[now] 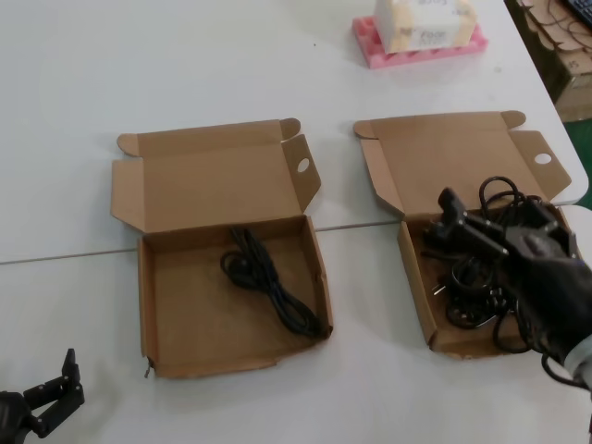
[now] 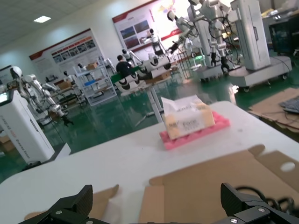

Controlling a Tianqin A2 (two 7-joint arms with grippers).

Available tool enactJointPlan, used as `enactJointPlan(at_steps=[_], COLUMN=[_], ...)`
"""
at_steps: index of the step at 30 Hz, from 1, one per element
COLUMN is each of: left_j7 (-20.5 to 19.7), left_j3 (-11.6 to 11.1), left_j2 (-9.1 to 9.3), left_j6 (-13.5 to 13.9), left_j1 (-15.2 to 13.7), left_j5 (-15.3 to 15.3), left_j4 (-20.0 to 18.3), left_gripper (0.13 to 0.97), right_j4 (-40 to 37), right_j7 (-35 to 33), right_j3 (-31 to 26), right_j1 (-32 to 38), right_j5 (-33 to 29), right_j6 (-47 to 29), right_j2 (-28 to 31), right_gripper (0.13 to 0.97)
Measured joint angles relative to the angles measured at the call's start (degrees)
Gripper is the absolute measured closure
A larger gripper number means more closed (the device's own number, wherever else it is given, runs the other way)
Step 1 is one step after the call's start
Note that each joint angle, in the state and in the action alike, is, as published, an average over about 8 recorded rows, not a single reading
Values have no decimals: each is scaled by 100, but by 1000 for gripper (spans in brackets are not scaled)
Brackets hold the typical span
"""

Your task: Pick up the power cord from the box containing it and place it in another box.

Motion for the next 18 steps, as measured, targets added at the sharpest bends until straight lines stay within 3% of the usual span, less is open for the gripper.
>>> enactJointPlan(at_steps=[6, 18], left_j7=[0, 3], left_j3=[0, 0], left_j2=[0, 0], left_j6=[0, 0], left_j1=[0, 0], left_j5=[0, 0], left_j4=[0, 0], left_gripper=[211, 139], right_j4=[29, 85], right_j7=[0, 0], right_j3=[-157, -470], right_j1=[-225, -678], right_j5=[61, 184], right_j6=[269, 805], right_j2=[-7, -21], right_gripper=[129, 129])
